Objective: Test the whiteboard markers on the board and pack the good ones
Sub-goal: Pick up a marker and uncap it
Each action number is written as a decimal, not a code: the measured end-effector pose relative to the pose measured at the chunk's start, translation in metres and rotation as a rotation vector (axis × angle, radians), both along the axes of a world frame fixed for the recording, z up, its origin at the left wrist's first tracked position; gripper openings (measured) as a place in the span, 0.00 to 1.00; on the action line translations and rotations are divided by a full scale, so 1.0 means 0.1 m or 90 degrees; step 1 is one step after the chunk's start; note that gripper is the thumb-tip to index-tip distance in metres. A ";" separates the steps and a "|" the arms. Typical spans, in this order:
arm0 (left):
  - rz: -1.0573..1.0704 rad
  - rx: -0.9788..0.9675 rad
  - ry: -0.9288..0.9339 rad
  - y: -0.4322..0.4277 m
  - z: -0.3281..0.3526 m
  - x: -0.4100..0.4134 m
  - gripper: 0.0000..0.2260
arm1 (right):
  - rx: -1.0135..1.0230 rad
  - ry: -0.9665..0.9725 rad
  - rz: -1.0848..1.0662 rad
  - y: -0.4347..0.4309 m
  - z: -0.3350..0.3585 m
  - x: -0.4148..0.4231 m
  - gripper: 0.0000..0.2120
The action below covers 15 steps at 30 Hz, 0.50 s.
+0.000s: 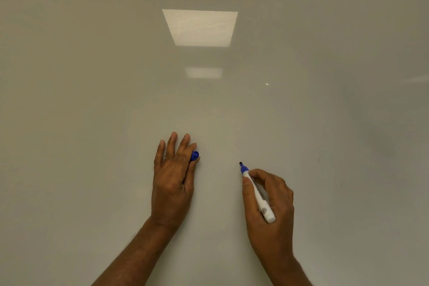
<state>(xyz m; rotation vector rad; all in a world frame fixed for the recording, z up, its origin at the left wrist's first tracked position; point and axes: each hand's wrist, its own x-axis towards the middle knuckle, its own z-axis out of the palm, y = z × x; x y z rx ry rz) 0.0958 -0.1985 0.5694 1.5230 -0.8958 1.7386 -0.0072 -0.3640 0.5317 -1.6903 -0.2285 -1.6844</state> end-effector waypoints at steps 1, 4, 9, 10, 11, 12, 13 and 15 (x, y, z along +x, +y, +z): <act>0.000 0.000 0.001 0.00 0.00 0.00 0.16 | -0.005 0.001 -0.007 -0.03 -0.11 0.03 0.21; 0.002 0.003 0.002 0.00 0.00 0.00 0.16 | -0.010 -0.008 -0.015 -0.09 -0.39 0.08 0.31; 0.007 0.000 -0.005 0.00 0.00 0.01 0.16 | -0.029 -0.025 -0.038 -0.05 -0.07 -0.23 0.10; 0.007 0.000 -0.005 0.00 0.00 0.01 0.16 | -0.032 -0.041 -0.038 -0.05 0.07 -0.29 0.10; 0.007 0.000 -0.005 0.00 0.00 0.01 0.16 | -0.031 -0.054 -0.035 -0.06 0.20 -0.30 0.10; 0.008 0.001 -0.005 0.00 0.00 0.01 0.16 | -0.029 -0.058 -0.031 -0.07 0.34 -0.29 0.11; 0.010 0.003 -0.004 0.00 0.00 0.01 0.16 | -0.028 -0.059 -0.029 -0.08 0.45 -0.26 0.12; 0.017 0.007 -0.003 0.00 0.00 0.01 0.16 | -0.035 -0.061 -0.022 -0.09 0.62 -0.19 0.14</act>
